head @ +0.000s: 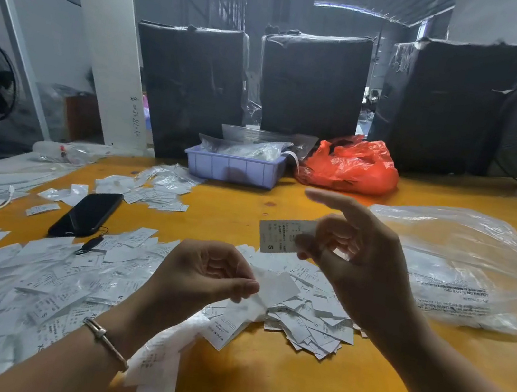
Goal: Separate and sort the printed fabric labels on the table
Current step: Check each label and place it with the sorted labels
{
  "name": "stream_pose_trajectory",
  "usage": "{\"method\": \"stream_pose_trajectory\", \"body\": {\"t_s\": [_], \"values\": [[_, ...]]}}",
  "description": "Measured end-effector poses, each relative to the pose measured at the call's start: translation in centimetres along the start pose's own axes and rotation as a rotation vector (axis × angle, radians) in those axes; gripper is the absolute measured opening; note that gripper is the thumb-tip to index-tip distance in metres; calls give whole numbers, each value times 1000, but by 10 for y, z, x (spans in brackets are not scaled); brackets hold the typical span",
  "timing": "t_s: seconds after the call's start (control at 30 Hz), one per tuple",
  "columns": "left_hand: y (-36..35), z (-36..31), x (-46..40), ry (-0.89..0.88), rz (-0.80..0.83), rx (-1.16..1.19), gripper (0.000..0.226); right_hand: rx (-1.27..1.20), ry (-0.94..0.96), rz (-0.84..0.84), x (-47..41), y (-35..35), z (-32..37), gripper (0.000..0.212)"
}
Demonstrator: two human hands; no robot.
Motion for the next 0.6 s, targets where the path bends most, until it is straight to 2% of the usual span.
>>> {"method": "stream_pose_trajectory", "body": {"t_s": [0.1, 0.2, 0.4, 0.6], "values": [[0, 0, 0, -5, 1, 1, 15, 19, 60, 51, 1, -3, 9, 26], [0, 0, 1, -7, -4, 2, 15, 60, 68, 83, 2, -3, 11, 18], [1, 0, 0, -14, -12, -11, 24, 102, 106, 69, 1, 2, 12, 15], [3, 1, 0, -16, -18, -23, 23, 55, 112, 59, 1, 2, 14, 16]]}}
Point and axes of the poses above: each hand's wrist, its own x-axis away from the middle knuckle, its own y-axis out of the back of the hand, z = x × y, the point moved 1 cm from there along -x, towards the middle knuckle, and after that the axes turned 1 degree about -y, right-handed, at the moved point
